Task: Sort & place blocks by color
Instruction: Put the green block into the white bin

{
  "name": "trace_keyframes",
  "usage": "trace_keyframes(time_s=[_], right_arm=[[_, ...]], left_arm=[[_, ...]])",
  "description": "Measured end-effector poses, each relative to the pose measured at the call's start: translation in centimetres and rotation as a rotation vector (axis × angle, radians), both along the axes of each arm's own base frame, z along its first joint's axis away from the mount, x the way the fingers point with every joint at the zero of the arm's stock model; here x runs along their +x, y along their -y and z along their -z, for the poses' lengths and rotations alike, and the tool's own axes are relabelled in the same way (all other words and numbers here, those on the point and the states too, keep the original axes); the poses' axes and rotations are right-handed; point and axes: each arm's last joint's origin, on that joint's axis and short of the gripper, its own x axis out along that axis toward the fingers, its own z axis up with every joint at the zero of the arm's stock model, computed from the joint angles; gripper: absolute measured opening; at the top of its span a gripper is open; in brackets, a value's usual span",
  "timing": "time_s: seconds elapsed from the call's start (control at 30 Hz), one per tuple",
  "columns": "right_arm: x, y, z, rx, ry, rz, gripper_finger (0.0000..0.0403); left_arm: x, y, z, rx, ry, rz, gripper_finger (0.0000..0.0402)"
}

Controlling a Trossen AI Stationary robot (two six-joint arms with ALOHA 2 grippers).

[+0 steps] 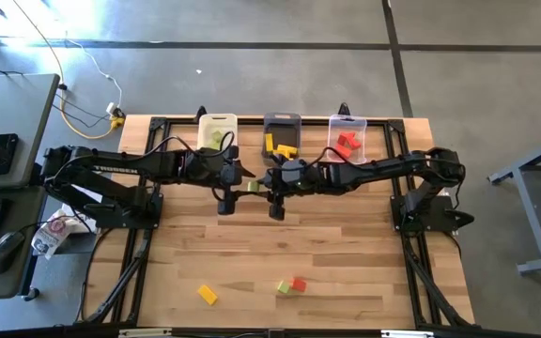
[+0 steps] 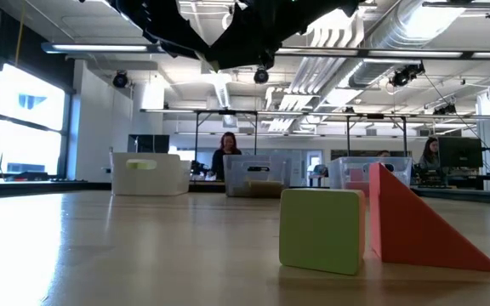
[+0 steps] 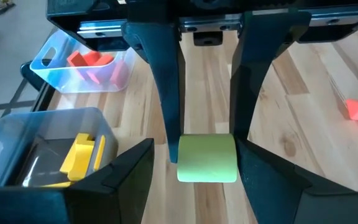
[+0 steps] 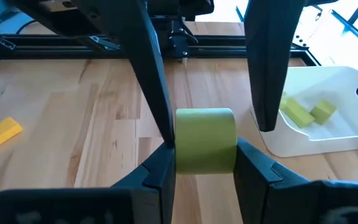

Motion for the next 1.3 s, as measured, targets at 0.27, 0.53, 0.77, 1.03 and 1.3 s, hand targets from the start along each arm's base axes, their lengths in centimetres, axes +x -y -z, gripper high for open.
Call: trace_keyframes(time_s=[0.27,0.53,0.77,1.03,1.3], right_arm=[[0.01,0.05,-0.04,0.004,0.006,0.003,0.0099],[0.04,0.07,-0.11,0.005,0.015,0.006,0.0099],[0.01,0.06,-0.13,0.002,0.013,0.004,0.0099],[-0.06,0.08,-0.05,0.001,0.002,0.006,0.0114],[-0.18,0.22,-0.11,0.001,-0.006,0.063,0.0182]], left_arm=[[-0.09,0.03,0.14,-0.005,-0.017,0.003,0.0213],[-0.15,0.04,0.24,-0.008,-0.028,0.005,0.0174],[-0.12,-0.01,0.19,0.001,-0.021,0.010,0.0106],[-0.10,-0.11,0.22,0.008,-0.021,0.010,0.0099],[-0.27,-0.15,0.59,0.024,-0.062,0.001,0.0098]])
